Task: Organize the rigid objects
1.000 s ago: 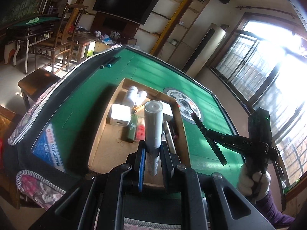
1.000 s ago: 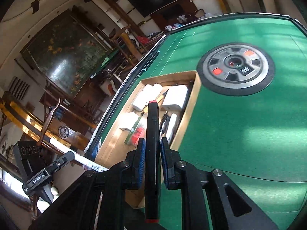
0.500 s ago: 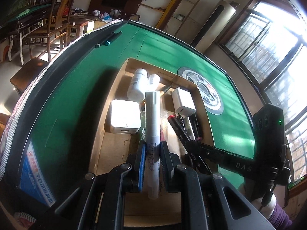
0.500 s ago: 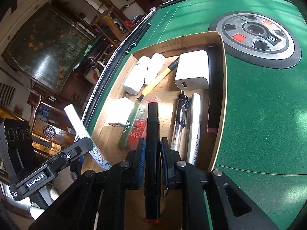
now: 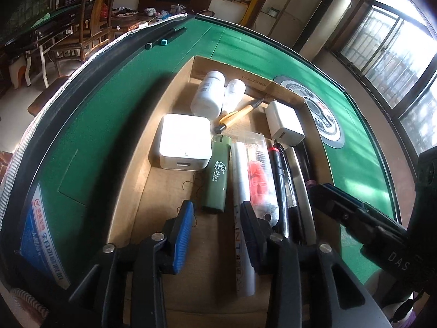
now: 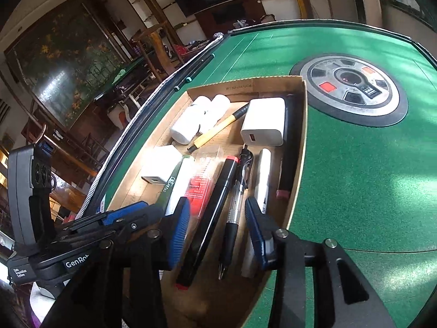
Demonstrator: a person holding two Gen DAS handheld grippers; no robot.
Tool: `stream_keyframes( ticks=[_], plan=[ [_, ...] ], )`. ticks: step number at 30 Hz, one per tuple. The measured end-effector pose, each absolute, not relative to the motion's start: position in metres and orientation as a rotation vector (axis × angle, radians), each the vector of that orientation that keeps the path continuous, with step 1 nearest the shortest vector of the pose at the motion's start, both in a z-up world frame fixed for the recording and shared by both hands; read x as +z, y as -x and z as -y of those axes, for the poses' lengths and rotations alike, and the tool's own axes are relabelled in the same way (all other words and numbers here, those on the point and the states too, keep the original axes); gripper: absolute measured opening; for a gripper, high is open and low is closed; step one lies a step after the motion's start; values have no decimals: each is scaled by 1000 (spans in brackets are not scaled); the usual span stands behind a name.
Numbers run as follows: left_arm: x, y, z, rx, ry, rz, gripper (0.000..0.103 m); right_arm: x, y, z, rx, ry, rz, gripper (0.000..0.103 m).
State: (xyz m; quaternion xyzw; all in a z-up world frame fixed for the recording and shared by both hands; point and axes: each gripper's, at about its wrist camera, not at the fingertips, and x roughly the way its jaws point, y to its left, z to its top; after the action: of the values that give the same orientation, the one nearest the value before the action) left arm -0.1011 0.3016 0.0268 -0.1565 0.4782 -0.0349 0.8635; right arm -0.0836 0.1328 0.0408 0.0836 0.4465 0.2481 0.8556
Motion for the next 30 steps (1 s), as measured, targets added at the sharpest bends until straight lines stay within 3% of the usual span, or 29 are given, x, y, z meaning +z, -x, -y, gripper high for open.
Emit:
stream_keyframes(
  ticks=[3,5,7,16,21,23,30],
  plan=[
    [40,114,-295,-39,288,-943,51,49,88,-121,490,-148,-879,43],
    [51,124,-289,-8,267,-884,65,55,94,-114,460,-133,-834,49],
    [65,134,-279,40,218,-809,69,61,98,-108,442,-133,-795,53],
    [133,203,-244,303,125,-324,102,85,133,-81,372,-25,-587,67],
    [152,224,-229,328,138,-209,102,101,159,-59,307,15,-430,87],
    [153,224,-221,327,133,-209,102,103,165,-52,278,40,-381,100],
    [148,217,-191,319,73,-252,102,89,150,-18,171,4,-401,103]
  ],
)
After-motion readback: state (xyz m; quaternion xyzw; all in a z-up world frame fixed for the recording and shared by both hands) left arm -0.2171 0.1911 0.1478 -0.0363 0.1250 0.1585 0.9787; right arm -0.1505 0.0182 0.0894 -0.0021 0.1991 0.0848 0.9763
